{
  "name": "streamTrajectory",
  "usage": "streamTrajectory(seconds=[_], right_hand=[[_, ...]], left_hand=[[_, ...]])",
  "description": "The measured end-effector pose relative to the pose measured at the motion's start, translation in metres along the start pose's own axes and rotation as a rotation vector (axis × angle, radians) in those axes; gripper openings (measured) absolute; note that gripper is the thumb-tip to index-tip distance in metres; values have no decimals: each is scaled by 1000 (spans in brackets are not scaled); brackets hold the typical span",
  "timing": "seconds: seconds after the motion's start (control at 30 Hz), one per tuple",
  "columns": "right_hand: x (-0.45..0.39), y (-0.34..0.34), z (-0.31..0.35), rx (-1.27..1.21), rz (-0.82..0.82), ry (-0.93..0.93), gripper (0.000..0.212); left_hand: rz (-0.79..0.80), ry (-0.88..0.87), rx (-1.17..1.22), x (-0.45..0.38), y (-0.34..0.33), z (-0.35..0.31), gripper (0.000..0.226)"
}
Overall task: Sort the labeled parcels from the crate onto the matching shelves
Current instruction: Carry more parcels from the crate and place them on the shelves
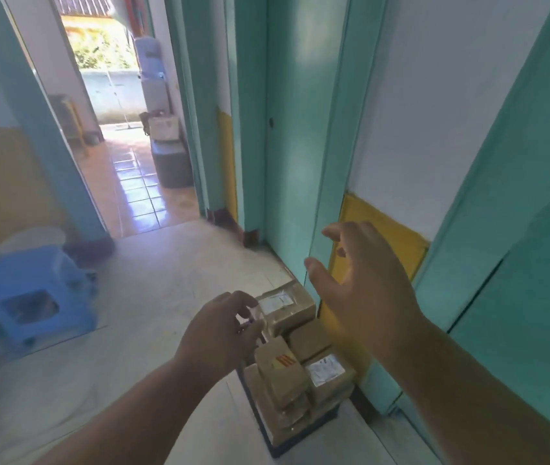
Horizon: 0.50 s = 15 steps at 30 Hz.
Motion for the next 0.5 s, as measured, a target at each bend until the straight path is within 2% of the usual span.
streamTrajectory(seconds=[0.2, 0.37, 0.5], right_hand=[[-81, -67, -38, 27, 11, -79, 42], [-110, -112, -83, 91, -97, -282, 40], [-109, -155, -118, 166, -148, -494, 38]], left_hand=[[162, 2, -5, -101, -27, 62, 26], [381, -147, -54, -194, -71, 95, 26], [529, -216, -64, -260, -119, 127, 15]])
Point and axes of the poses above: each hand's wrist, its own x-axis away from the middle knuckle, its own y-axis out of the back of the hand, z = x × y, the point moved 10 cm from there along -x, towards the middle knuckle, and after that the axes turned 13 degrees about z, right-handed, at the moved point
